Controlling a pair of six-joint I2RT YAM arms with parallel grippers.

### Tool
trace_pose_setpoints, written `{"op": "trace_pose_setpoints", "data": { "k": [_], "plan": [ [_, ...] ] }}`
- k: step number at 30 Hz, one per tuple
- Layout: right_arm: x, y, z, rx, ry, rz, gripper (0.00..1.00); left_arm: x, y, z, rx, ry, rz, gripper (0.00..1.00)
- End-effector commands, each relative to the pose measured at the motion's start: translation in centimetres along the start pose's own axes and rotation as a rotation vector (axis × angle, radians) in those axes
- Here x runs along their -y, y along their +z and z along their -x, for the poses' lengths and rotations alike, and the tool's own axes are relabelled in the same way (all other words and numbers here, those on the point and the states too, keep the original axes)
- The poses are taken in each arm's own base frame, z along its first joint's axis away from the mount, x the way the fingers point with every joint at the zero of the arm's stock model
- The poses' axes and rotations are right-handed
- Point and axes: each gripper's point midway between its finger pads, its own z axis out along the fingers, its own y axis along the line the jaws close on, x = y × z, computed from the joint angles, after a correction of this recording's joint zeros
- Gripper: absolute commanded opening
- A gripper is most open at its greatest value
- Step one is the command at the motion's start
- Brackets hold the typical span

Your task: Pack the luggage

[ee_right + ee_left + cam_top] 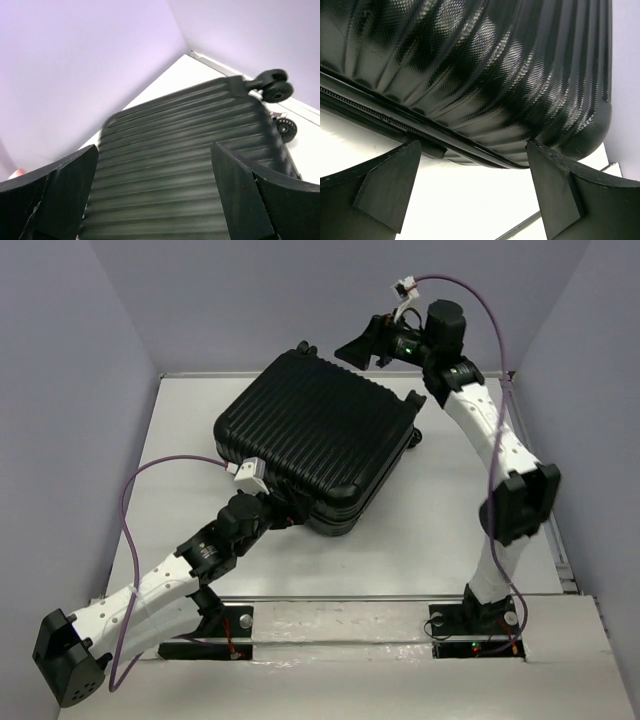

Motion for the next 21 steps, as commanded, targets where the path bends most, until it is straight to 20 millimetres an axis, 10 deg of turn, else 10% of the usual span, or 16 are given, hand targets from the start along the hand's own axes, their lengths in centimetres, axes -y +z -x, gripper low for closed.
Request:
{"op": "trace_pose_setpoints", "data": {
  "k": [1, 3, 5, 6, 7, 8, 10, 12, 18, 21],
  "plan": [
    [-8.3, -6.9, 4.6, 0.187, -0.270, 0.032, 1.00, 2.3, -0.1, 4.7, 0.180, -0.050, -0.057, 0.97],
    [-6.4, -8.6, -0.2, 0.148, -0.192, -0.059, 0.90, 2.3, 0.0, 4.8, 0.185, -0.047, -0.055, 0.98],
    [-10.8, -13.1, 0.1, 0.289, -0.225, -0.067, 0.40, 2.5, 0.0, 5.0, 0.194, -0.047, -0.067, 0.97],
    [-8.5, -13.9, -6.7, 0.221, -0.141, -0.116, 0.17, 2.5, 0.0, 4.8, 0.192, -0.045, -0.069, 0.97],
    [-8.9, -15.4, -8.3, 0.246, -0.136, -0.118, 0.13, 2.7, 0.0, 4.9, 0.197, -0.046, -0.076, 0.97],
    [-11.2, -18.5, -7.7, 0.339, -0.171, -0.107, 0.12, 2.8, -0.1, 5.0, 0.199, -0.043, -0.083, 0.98],
    [-8.6, -20.1, -15.0, 0.246, -0.087, -0.184, 0.09, 2.9, -0.2, 5.0, 0.199, -0.037, -0.089, 0.97],
    [-8.5, -21.9, -17.6, 0.231, -0.069, -0.212, 0.08, 2.8, -0.4, 4.9, 0.200, -0.031, -0.094, 0.98],
    [-7.4, -21.6, -27.3, 0.060, 0.044, -0.131, 0.45, 2.5, -0.5, 4.1, 0.184, -0.032, -0.106, 0.97],
    [-6.7, -20.8, -28.7, 0.025, 0.041, -0.122, 0.50, 2.6, -0.6, 3.4, 0.158, -0.026, -0.127, 0.97]
  ]
}}
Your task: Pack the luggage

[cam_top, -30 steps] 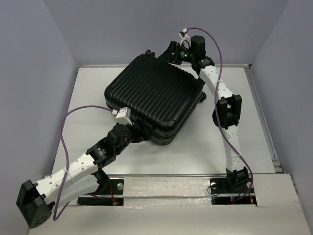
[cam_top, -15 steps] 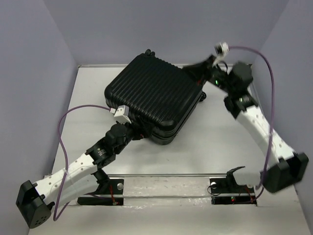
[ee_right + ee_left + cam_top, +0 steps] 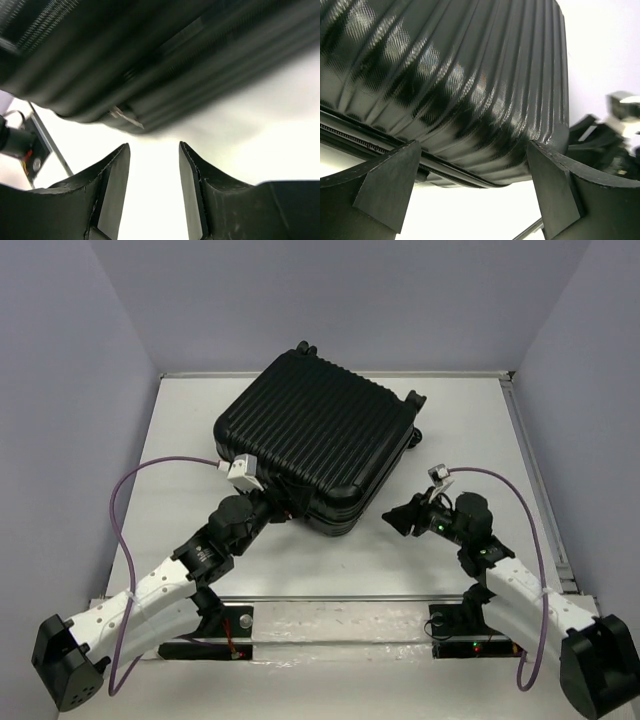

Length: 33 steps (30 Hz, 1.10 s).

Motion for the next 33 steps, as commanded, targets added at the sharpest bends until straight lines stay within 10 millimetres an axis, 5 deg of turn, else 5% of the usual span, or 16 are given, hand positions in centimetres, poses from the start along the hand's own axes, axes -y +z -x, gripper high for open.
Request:
{"op": "trace_pose_setpoints", "data": {
  "k": [1, 13, 25, 33],
  "plan": [
    [-1.3, 1.7, -0.1, 0.005, -0.047, 0.091, 0.50, 0.6, -0.2, 0.4, 0.029, 0.002, -0.048, 0.97],
    [-2.4, 5.9, -2.1, -0.027, -0.167, 0.188, 0.46, 1.7, -0.8, -2.4, -0.086, 0.027, -0.144, 0.97],
    [-3.2, 6.9, 0.1, 0.078, -0.223, 0.216, 0.45, 2.8, -0.8, -4.4, -0.175, 0.071, -0.184, 0.97],
    [-4.2, 8.0, -0.7, 0.064, -0.204, 0.257, 0.27, 4.1, 0.1, -4.0, -0.167, 0.072, -0.205, 0.97]
  ]
}}
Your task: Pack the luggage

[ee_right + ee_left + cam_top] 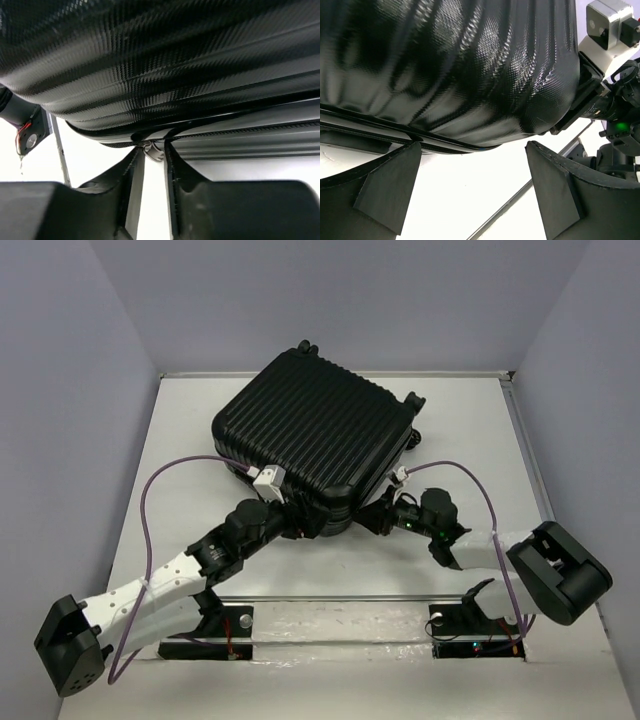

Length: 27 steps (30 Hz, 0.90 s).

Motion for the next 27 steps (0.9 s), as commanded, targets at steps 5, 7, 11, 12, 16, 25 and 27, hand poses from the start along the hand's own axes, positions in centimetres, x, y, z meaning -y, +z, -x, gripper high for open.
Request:
{"op": "trace_pose_setpoints", "data": {
  "k": [5, 7, 11, 12, 16, 25, 27],
  "plan": [
    [-1.5, 1.1, 3.5, 0.138, -0.052, 0.039, 0.07, 4.3, 1.1, 3.5, 0.076, 0.023, -0.121, 0.97],
    [-2.1, 1.2, 2.6, 0.108, -0.040, 0.042, 0.07, 5.0, 1.3, 4.2, 0.087, 0.029, -0.135, 0.97],
    [-3.9, 1.3, 0.1, 0.027, -0.023, 0.042, 0.07, 6.2, 2.1, 5.5, 0.109, 0.025, -0.146, 0.97],
    [-4.1, 1.2, -1.3, -0.020, -0.012, 0.032, 0.07, 6.3, 2.4, 5.9, 0.121, 0.024, -0.139, 0.97],
    [-5.8, 0.8, -5.1, -0.100, 0.022, -0.020, 0.07, 7.4, 3.4, 7.6, 0.152, 0.043, -0.140, 0.97],
    [-13.4, 1.6, -7.2, -0.154, 0.045, 0.086, 0.07, 9.9, 5.3, 9.4, 0.160, 0.016, -0.178, 0.97],
    [-15.4, 3.1, -5.8, -0.110, 0.043, 0.130, 0.07, 10.6, 5.7, 9.4, 0.147, 0.016, -0.196, 0.96]
  ]
}}
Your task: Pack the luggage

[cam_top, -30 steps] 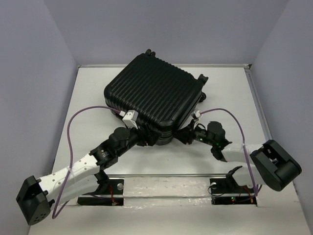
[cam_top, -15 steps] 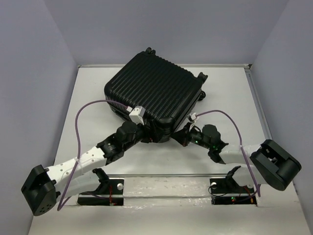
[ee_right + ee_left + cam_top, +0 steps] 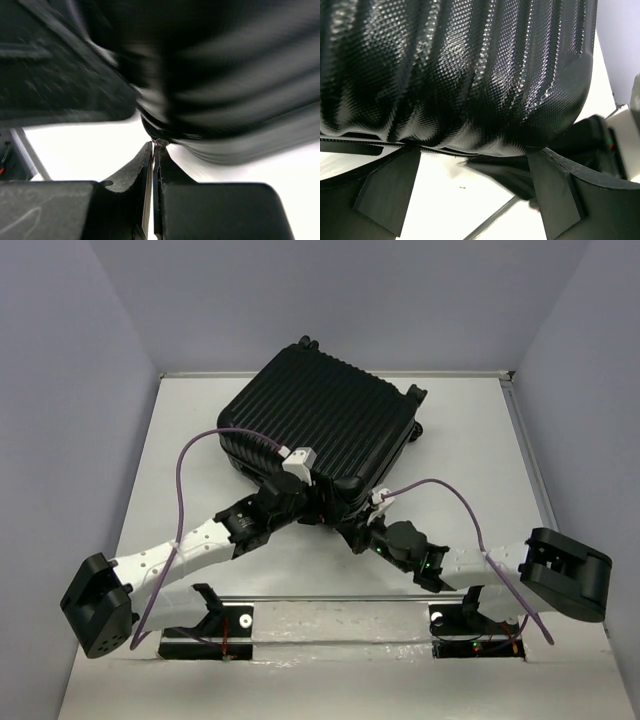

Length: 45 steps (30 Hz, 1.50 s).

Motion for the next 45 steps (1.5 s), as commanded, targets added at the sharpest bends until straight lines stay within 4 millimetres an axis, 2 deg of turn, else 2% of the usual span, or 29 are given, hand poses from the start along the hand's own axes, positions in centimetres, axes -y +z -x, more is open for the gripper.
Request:
{"op": "trace_pose_setpoints", "data": {
  "k": [1, 3, 5, 8, 11, 14, 18, 19, 21, 22, 23, 24, 25, 26, 27, 28, 29, 31, 33, 35, 36, 37, 38, 40, 41, 42, 43, 44, 45],
  "plan": [
    [-10.0, -0.4, -3.3, -0.144, 0.038, 0.314, 0.07, 8.9, -0.8, 10.3, 0.316, -0.028, -0.287, 0.96],
    [-10.1, 1.2, -3.3, -0.122, 0.047, 0.291, 0.07, 9.9, -1.3, 10.5, 0.302, -0.019, -0.321, 0.96],
    [-9.9, 2.7, -2.0, -0.046, 0.098, 0.228, 0.07, 9.9, -1.7, 11.0, 0.306, -0.009, -0.304, 0.96],
    [-9.9, 3.1, -0.8, 0.014, 0.111, 0.213, 0.07, 9.6, -2.3, 11.1, 0.289, 0.007, -0.274, 0.97],
    [-7.4, 3.0, -0.6, 0.072, 0.137, 0.108, 0.07, 9.7, -3.1, 11.3, 0.292, 0.004, -0.278, 0.98],
    [-5.5, 2.1, -1.5, 0.073, 0.174, 0.050, 0.07, 7.7, -4.1, 13.7, 0.366, 0.012, -0.123, 0.99],
    [-5.0, 1.4, -2.3, 0.038, 0.174, 0.039, 0.07, 5.1, -6.4, 18.5, 0.434, 0.014, -0.031, 0.99],
    [-5.2, 1.3, -2.3, 0.030, 0.173, 0.049, 0.07, 2.9, -7.2, 20.9, 0.484, -0.009, 0.011, 0.99],
    [-5.3, 1.2, -2.6, 0.020, 0.171, 0.057, 0.07, 1.5, -8.9, 23.9, 0.541, -0.025, 0.033, 0.99],
    [-5.4, 1.2, -2.7, 0.014, 0.174, 0.059, 0.07, -1.6, -9.6, 25.7, 0.572, -0.040, 0.116, 0.99],
    [-5.3, 1.2, -2.8, 0.007, 0.175, 0.058, 0.07, -2.4, -10.8, 27.5, 0.602, -0.047, 0.144, 0.99],
    [-5.4, 1.1, -2.9, 0.003, 0.178, 0.059, 0.07, -3.7, -10.2, 28.1, 0.580, -0.055, 0.165, 0.99],
    [-5.3, 0.9, -3.2, -0.006, 0.178, 0.061, 0.07, -5.7, -11.7, 30.5, 0.630, -0.068, 0.214, 0.99],
    [-5.2, 0.7, -3.3, -0.015, 0.179, 0.055, 0.08, -7.7, -10.7, 30.8, 0.598, -0.082, 0.253, 0.99],
    [-5.0, 0.6, -3.4, -0.023, 0.178, 0.049, 0.13, -8.1, -11.7, 31.7, 0.619, -0.084, 0.259, 0.99],
    [-4.8, 0.3, -3.6, -0.033, 0.177, 0.044, 0.19, -10.1, -10.7, 32.1, 0.596, -0.105, 0.291, 0.99],
    [-4.3, 0.0, -4.1, -0.064, 0.165, 0.020, 0.39, -11.9, -11.7, 33.6, 0.624, -0.123, 0.322, 0.99],
    [-3.5, -0.3, -4.2, -0.087, 0.171, -0.040, 0.64, -15.1, -10.7, 34.1, 0.606, -0.162, 0.368, 0.99],
    [-2.3, -1.1, -4.2, -0.105, 0.161, -0.098, 0.72, -19.1, -10.1, 34.8, 0.588, -0.198, 0.421, 0.99],
    [-0.3, -2.2, -5.1, -0.154, 0.135, -0.198, 0.69, -20.6, -9.4, 35.6, 0.560, -0.203, 0.439, 0.99],
    [0.4, -2.6, -4.8, -0.152, 0.132, -0.237, 0.63, -22.6, -7.8, 34.9, 0.510, -0.226, 0.449, 0.99],
    [1.0, -3.1, -3.5, -0.107, 0.161, -0.289, 0.34, -23.2, -7.1, 34.9, 0.491, -0.225, 0.452, 0.99],
    [2.5, -4.2, -4.2, -0.149, 0.130, -0.360, 0.21, -23.4, -6.9, 35.4, 0.489, -0.221, 0.451, 0.99],
    [4.0, -4.6, -1.7, -0.096, 0.162, -0.442, 0.07, -25.2, -5.1, 35.0, 0.446, -0.228, 0.462, 0.99],
    [5.2, -5.3, -1.6, -0.112, 0.143, -0.495, 0.07, -25.1, -5.0, 35.7, 0.448, -0.224, 0.462, 0.99],
    [5.4, -5.2, -0.3, -0.077, 0.159, -0.512, 0.07, -25.4, -4.5, 35.7, 0.435, -0.224, 0.456, 0.99],
    [7.2, -5.6, 1.0, -0.052, 0.164, -0.561, 0.07, -26.6, -3.1, 35.2, 0.404, -0.236, 0.459, 0.99],
    [8.0, -5.8, 1.8, -0.037, 0.171, -0.579, 0.07, -26.5, -2.9, 35.9, 0.399, -0.235, 0.453, 0.99],
    [8.3, -5.6, 2.7, -0.037, 0.180, -0.566, 0.07, -27.8, -1.3, 35.0, 0.356, -0.253, 0.450, 0.99]
  ]
}}
